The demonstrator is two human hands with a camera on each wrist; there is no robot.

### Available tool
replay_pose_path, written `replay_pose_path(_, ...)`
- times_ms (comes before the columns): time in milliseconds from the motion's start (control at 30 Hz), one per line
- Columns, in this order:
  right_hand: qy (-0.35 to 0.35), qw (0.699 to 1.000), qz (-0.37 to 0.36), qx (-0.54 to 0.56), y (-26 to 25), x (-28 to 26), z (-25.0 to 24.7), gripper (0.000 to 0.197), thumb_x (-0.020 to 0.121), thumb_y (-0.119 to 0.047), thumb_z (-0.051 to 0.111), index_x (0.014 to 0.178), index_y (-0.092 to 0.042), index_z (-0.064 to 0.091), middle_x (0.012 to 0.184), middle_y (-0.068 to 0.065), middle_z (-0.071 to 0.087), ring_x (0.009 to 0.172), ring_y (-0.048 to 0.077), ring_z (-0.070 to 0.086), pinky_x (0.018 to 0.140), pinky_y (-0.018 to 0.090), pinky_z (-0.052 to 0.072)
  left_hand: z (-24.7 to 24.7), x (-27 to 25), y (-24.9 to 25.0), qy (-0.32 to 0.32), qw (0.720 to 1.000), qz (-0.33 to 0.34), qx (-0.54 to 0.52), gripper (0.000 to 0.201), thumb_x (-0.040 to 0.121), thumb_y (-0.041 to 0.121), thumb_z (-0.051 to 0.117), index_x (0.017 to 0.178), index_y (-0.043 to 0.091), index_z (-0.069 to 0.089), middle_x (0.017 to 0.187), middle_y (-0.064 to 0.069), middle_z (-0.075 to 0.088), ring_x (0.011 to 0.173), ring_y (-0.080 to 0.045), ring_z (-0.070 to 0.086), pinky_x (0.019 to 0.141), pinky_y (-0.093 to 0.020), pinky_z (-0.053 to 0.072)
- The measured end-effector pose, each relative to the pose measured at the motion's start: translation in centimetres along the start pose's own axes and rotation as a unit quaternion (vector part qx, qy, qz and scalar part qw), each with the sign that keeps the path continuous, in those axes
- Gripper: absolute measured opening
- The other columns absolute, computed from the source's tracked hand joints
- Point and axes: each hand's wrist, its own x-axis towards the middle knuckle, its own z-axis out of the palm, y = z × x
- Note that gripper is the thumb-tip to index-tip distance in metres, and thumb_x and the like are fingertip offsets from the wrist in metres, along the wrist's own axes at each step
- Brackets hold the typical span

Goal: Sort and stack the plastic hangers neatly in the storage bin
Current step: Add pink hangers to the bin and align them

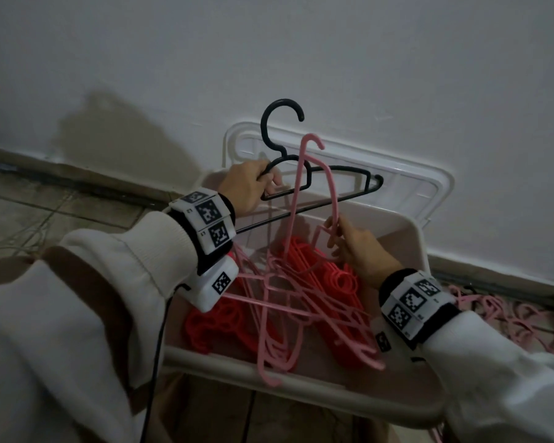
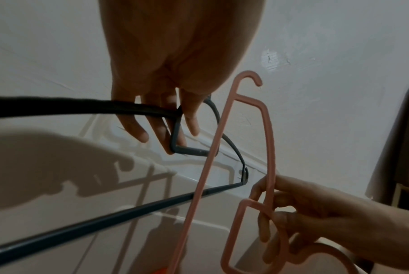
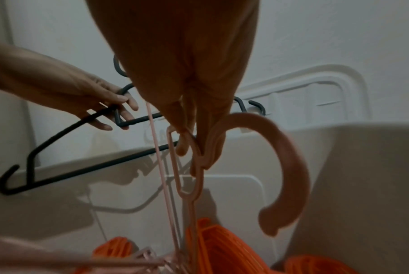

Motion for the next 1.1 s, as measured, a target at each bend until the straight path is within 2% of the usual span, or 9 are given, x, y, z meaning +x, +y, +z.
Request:
replay_pose_path(200, 0.027, 0.999, -0.006, -0.029, -0.1, 0.0, 0.2, 0.024, 0.095, -0.002, 0.041, 0.119, -0.007, 0.043, 0.098, 0.015, 0.061, 0.084, 0.029, 0.064, 0.073, 0.035, 0.056, -0.1, -0.3, 0.1, 0.021, 1.0, 0.006, 0.022, 0.02, 0.098, 0.006, 0.039, 0.091, 0.01, 0.057, 0.085, -0.012, 0.062, 0.085, -0.021, 0.059, 0.089, -0.036, 0.05)
replay_pose_path(300, 0.072, 0.997, -0.012, 0.018, 0.3, -0.3, 0.9, 0.023, 0.09, 0.007, 0.044, 0.111, -0.002, 0.046, 0.098, 0.019, 0.062, 0.087, 0.03, 0.064, 0.07, 0.021, 0.05, -0.1, -0.3, 0.0, 0.032, 0.998, 0.009, 0.048, 0.021, 0.098, 0.005, 0.038, 0.092, 0.011, 0.057, 0.085, -0.01, 0.061, 0.076, -0.014, 0.058, 0.074, -0.012, 0.046)
replay_pose_path(367, 0.066, 0.997, 0.008, 0.05, 0.8, -0.4, 1.4, 0.017, 0.09, 0.008, 0.043, 0.099, -0.006, 0.045, 0.099, 0.02, 0.063, 0.089, 0.028, 0.064, 0.074, 0.024, 0.051, -0.2, -0.3, 0.0, 0.038, 0.997, 0.012, 0.059, 0.022, 0.098, 0.005, 0.037, 0.091, 0.012, 0.057, 0.084, -0.009, 0.061, 0.068, -0.005, 0.054, 0.061, -0.002, 0.04)
replay_pose_path(467, 0.059, 0.993, 0.047, 0.086, 1.9, -0.3, 2.0, 0.014, 0.092, 0.004, 0.043, 0.093, -0.01, 0.042, 0.091, 0.011, 0.066, 0.086, 0.022, 0.065, 0.081, 0.036, 0.055, -0.2, -0.3, -0.1, 0.038, 0.998, 0.007, 0.043, 0.021, 0.098, 0.004, 0.038, 0.09, 0.011, 0.057, 0.076, -0.007, 0.06, 0.074, -0.014, 0.057, 0.066, -0.008, 0.043)
replay_pose_path(600, 0.108, 0.976, 0.108, 0.157, 3.1, -0.1, 1.9, 0.038, 0.084, 0.012, 0.046, 0.067, -0.021, 0.04, 0.076, 0.004, 0.061, 0.069, 0.007, 0.062, 0.07, 0.022, 0.053, -0.2, -0.1, -0.1, 0.038, 0.999, -0.001, 0.036, 0.021, 0.098, 0.005, 0.038, 0.09, 0.011, 0.056, 0.069, 0.002, 0.057, 0.076, -0.015, 0.057, 0.073, -0.015, 0.046)
replay_pose_path(733, 0.095, 0.944, 0.152, 0.279, 4.2, 0.2, 2.4, 0.037, 0.064, 0.006, 0.045, 0.047, -0.024, 0.034, 0.065, 0.008, 0.053, 0.072, 0.022, 0.052, 0.056, 0.028, 0.038, -0.2, -0.1, -0.2, 0.036, 0.999, 0.002, 0.039, 0.021, 0.098, 0.005, 0.038, 0.09, 0.011, 0.056, 0.069, 0.002, 0.057, 0.067, -0.004, 0.053, 0.061, -0.003, 0.042)
replay_pose_path(867, 0.085, 0.896, 0.154, 0.408, 4.7, 0.4, 2.1, 0.066, 0.068, 0.033, 0.025, 0.034, -0.024, 0.031, 0.052, 0.001, 0.054, 0.061, 0.02, 0.053, 0.056, 0.025, 0.031, -0.3, -0.1, -0.3, 0.038, 0.998, 0.001, 0.041, 0.021, 0.098, 0.005, 0.038, 0.09, 0.01, 0.056, 0.069, 0.002, 0.057, 0.067, -0.006, 0.055, 0.071, -0.014, 0.045)
replay_pose_path(967, 0.096, 0.89, 0.165, 0.415, 4.3, 0.7, 1.4, 0.066, 0.068, 0.033, 0.024, 0.031, -0.021, 0.029, 0.049, 0.0, 0.053, 0.063, 0.02, 0.059, 0.049, 0.021, 0.035, -0.3, 0.0, -0.5, 0.035, 0.998, -0.002, 0.057, 0.021, 0.098, 0.006, 0.038, 0.091, 0.01, 0.057, 0.069, 0.002, 0.058, 0.065, -0.004, 0.054, 0.067, -0.012, 0.043)
replay_pose_path(1100, 0.075, 0.89, 0.17, 0.416, 4.1, 0.8, 1.8, 0.066, 0.068, 0.032, 0.022, 0.031, -0.022, 0.028, 0.043, -0.003, 0.054, 0.064, 0.022, 0.051, 0.058, 0.024, 0.028, -0.2, 0.0, -0.5, 0.033, 0.997, -0.005, 0.063, 0.02, 0.098, 0.006, 0.039, 0.091, 0.01, 0.057, 0.069, 0.003, 0.058, 0.07, -0.011, 0.057, 0.072, -0.019, 0.047)
